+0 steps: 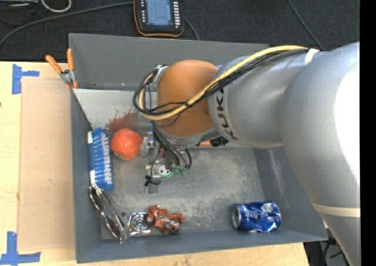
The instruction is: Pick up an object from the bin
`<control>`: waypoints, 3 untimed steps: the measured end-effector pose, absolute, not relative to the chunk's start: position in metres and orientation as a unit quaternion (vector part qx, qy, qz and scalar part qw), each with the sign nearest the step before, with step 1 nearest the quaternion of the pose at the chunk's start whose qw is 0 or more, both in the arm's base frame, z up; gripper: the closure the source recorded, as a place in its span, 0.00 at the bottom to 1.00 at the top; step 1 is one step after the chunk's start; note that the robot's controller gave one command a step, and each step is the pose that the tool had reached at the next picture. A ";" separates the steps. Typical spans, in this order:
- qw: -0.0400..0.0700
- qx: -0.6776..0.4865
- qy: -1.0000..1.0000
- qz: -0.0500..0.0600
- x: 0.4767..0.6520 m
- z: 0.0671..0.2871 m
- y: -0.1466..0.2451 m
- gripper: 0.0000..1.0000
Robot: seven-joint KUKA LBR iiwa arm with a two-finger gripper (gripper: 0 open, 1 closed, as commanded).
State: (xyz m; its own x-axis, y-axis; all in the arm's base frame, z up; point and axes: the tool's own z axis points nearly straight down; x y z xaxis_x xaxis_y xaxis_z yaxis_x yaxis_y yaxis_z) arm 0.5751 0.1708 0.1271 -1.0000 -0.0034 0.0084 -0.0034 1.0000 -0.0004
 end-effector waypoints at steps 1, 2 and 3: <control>0.001 -0.001 -1.000 0.000 0.577 0.132 0.170 0.00; 0.002 0.055 -0.999 0.000 0.604 0.121 0.120 0.00; 0.002 -0.001 -1.000 -0.001 0.598 0.117 0.114 0.00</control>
Offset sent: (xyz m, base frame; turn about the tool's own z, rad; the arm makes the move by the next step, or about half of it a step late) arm 0.0289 -0.0500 -0.0052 -0.1085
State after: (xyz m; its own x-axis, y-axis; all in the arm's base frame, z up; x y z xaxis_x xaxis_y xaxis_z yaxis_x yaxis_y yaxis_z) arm 0.5979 0.1139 0.1172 -1.0000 0.0017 0.0047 0.0017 1.0000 0.0021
